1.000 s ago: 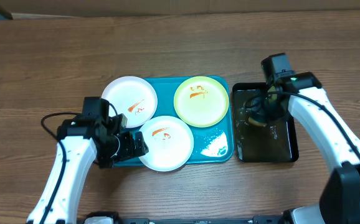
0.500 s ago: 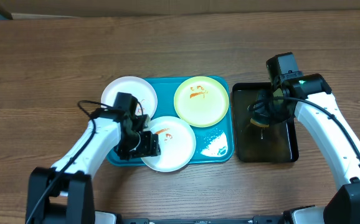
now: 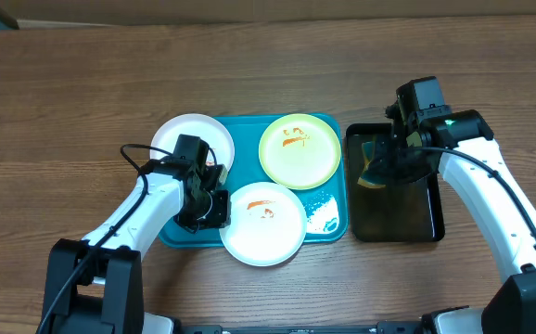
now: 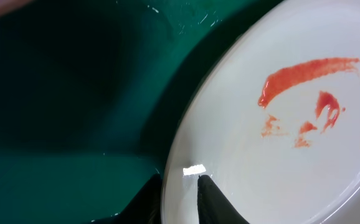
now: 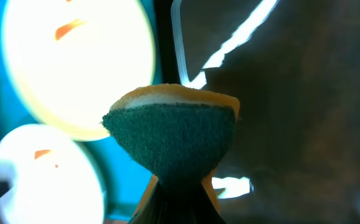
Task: Clean dirty plates on tray and stack at the side
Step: 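Scrub the front white plate with the sponge in the right gripper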
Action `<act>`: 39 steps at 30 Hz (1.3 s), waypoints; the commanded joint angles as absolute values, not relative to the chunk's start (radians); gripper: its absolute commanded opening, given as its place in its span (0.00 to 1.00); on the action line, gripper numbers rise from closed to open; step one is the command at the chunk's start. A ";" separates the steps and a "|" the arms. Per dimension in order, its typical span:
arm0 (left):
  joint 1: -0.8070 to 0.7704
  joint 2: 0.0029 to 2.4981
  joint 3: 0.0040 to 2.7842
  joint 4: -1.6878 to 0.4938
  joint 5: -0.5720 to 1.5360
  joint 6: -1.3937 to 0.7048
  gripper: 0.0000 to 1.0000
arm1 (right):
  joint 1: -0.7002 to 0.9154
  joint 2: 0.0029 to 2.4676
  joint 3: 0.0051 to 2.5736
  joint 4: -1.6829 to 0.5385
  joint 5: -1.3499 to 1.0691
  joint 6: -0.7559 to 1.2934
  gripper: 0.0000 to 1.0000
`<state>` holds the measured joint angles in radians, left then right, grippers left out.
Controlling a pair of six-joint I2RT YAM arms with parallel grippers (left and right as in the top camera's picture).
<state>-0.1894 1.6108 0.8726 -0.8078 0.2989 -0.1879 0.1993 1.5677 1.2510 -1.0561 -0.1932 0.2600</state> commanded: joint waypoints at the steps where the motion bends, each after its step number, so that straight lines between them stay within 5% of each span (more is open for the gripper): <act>1: -0.193 1.616 0.879 -0.795 0.307 -0.192 0.18 | 0.239 1.547 1.275 -1.033 -0.332 0.207 0.04; 13: -0.193 1.616 0.879 -0.786 0.303 -0.206 0.04 | 0.535 1.584 1.275 -0.900 -0.292 0.266 0.04; 39: -0.193 1.616 0.879 -0.769 0.307 -0.207 0.04 | 0.791 1.822 1.275 -0.631 -0.252 0.355 0.04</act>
